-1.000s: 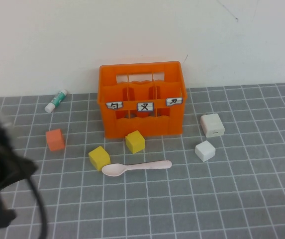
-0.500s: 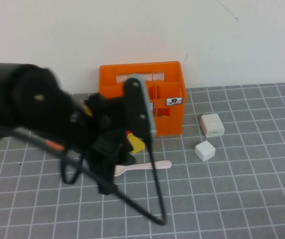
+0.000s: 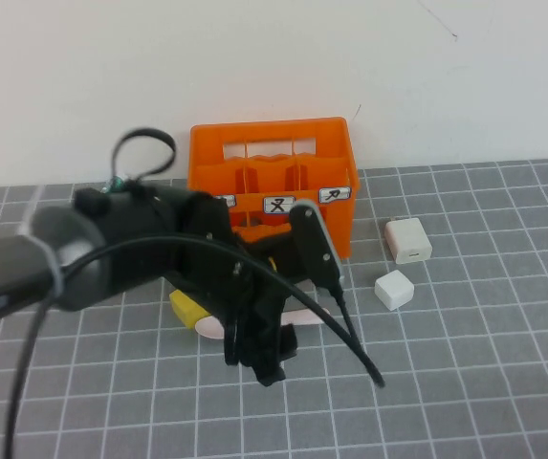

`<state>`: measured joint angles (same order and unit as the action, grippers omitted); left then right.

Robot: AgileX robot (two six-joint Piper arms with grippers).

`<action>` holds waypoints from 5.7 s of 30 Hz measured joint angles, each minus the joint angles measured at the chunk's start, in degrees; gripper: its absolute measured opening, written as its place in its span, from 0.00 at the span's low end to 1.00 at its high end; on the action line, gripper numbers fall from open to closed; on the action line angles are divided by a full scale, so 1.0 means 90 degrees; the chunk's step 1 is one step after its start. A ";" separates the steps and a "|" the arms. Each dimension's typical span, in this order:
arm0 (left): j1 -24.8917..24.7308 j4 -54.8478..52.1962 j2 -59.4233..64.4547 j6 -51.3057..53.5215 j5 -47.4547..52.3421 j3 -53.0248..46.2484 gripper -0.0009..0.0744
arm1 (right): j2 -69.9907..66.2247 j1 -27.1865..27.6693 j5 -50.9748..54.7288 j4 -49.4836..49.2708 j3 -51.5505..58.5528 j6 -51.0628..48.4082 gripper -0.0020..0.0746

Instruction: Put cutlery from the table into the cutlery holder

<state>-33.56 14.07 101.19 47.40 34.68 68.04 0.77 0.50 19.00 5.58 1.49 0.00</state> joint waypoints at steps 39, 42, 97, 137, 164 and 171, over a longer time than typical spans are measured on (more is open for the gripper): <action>0.0226 -0.1500 0.2163 -0.1126 -0.0592 0.1286 0.43 | 0.0000 0.0000 0.0000 0.0000 0.0000 0.0000 0.02; 0.0226 -0.1420 0.2174 -0.1126 -0.0402 0.1312 0.21 | 0.0000 0.0000 0.0000 0.0000 0.0000 0.0000 0.02; 0.1754 -0.1992 -0.0005 -0.7315 -1.0021 -0.1541 0.16 | 0.0000 0.0000 0.0004 0.0000 0.0000 0.0000 0.02; 0.1752 -0.3698 -0.4486 -0.6473 -0.7437 -0.4084 0.02 | 0.0000 0.0000 0.0014 0.0000 0.0000 0.0000 0.02; 0.2648 -0.2982 -1.0415 -0.8141 -0.0962 -0.6010 0.01 | 0.0000 0.0000 0.0014 0.0000 0.0000 0.0000 0.02; 0.3763 -0.1862 -1.1252 -0.7765 -0.1897 -0.7066 0.01 | 0.0000 0.0000 0.0014 0.0000 0.0000 0.0000 0.02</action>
<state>0.31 -2.69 -0.08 -22.48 17.61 4.45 0.77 0.50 19.13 5.58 1.49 0.00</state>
